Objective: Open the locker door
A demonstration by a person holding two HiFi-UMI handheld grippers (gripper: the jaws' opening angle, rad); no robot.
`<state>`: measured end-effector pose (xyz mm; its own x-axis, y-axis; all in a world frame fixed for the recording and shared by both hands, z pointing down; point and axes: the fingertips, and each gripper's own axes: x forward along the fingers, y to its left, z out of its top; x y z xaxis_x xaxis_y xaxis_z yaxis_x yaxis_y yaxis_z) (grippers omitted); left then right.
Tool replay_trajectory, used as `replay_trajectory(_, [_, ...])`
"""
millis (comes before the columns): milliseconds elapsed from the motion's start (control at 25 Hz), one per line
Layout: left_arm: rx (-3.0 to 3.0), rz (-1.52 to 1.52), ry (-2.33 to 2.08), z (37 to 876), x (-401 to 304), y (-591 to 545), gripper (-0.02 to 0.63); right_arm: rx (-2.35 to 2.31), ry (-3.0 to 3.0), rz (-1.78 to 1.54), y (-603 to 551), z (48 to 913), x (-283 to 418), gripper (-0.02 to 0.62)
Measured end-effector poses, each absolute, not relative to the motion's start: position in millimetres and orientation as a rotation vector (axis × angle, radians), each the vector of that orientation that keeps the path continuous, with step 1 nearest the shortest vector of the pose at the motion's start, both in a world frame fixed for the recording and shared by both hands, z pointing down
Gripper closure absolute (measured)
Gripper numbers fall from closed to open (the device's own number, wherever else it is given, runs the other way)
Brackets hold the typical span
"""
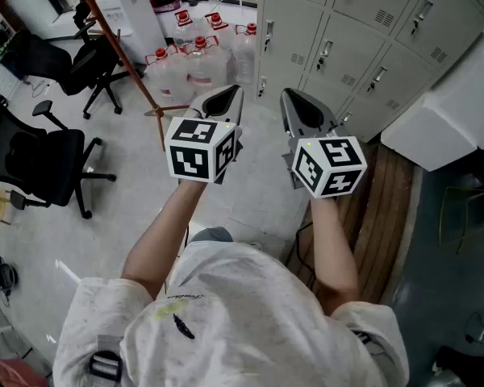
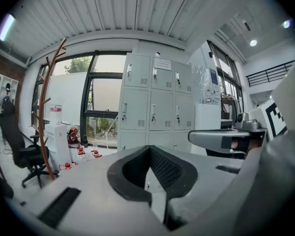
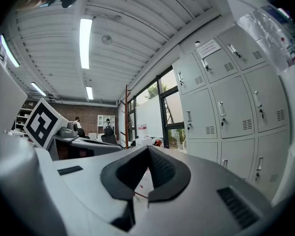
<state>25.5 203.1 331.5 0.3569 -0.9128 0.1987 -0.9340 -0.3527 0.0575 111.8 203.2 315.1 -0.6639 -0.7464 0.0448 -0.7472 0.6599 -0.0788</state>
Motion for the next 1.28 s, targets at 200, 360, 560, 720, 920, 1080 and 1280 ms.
replay_trajectory(200, [2.448, 0.205, -1.678, 334.7, 21.6, 198.5, 0.600, 1.293, -2.852, 0.145, 198.8, 316.9, 108.1, 0.595])
replay_trajectory(360, [2.453, 0.203, -1.668, 339.4, 17.8, 186.0, 0.600, 1.286, -2.844, 0.156, 188.1, 323.0, 102.1, 0.594])
replay_trajectory(560, [2.466, 0.191, -1.625, 344.5, 10.6, 155.6, 0.600, 1.294, -2.821, 0.158, 163.3, 328.2, 90.3, 0.594])
replay_trajectory(720, [2.482, 0.180, -1.581, 348.2, 0.1, 120.1, 0.600, 1.305, -2.794, 0.151, 131.5, 331.3, 73.7, 0.594])
replay_trajectory(920, [2.506, 0.171, -1.533, 348.5, -24.1, 66.9, 0.600, 1.336, -2.767, 0.150, 79.7, 330.7, 45.0, 0.594])
replay_trajectory(1080, [2.524, 0.174, -1.484, 347.1, -46.2, 30.4, 0.600, 1.365, -2.741, 0.162, 43.5, 328.0, 18.3, 0.594])
replay_trajectory(1280, [2.539, 0.152, -1.439, 341.5, -77.5, -8.5, 0.600, 1.377, -2.720, 0.156, 7.2, 322.4, -18.8, 0.594])
